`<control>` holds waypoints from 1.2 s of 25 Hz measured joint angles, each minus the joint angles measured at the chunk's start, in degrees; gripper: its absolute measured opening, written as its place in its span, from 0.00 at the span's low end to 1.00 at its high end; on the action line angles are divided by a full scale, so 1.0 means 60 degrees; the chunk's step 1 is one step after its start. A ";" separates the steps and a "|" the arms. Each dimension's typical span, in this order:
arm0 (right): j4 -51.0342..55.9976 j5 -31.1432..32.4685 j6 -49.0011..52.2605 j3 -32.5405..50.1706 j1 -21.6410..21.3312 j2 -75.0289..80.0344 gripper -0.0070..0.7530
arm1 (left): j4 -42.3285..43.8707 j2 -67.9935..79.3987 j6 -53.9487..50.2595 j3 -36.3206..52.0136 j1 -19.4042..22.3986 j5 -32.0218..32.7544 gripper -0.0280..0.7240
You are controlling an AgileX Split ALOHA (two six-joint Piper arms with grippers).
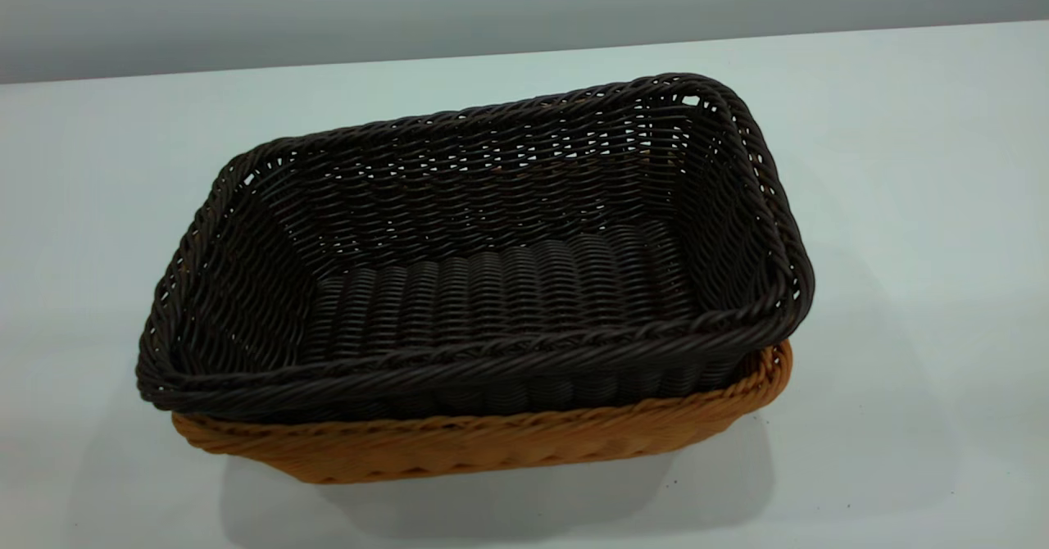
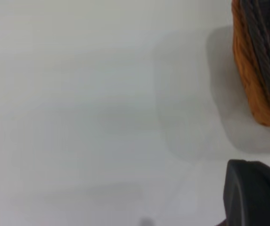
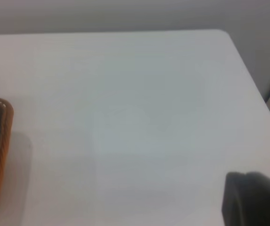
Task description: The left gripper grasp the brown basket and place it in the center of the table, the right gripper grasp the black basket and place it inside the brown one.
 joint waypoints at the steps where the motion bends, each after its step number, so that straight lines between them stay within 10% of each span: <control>1: 0.0000 0.0000 0.0000 0.0000 0.0000 0.0000 0.01 | 0.0000 -0.0187 0.0000 0.0000 0.0000 0.0000 0.04; 30: 0.0000 0.0016 -0.0001 -0.0008 0.0021 0.0020 0.01 | 0.0000 -0.1758 0.0000 -0.0009 -0.0042 0.0046 0.04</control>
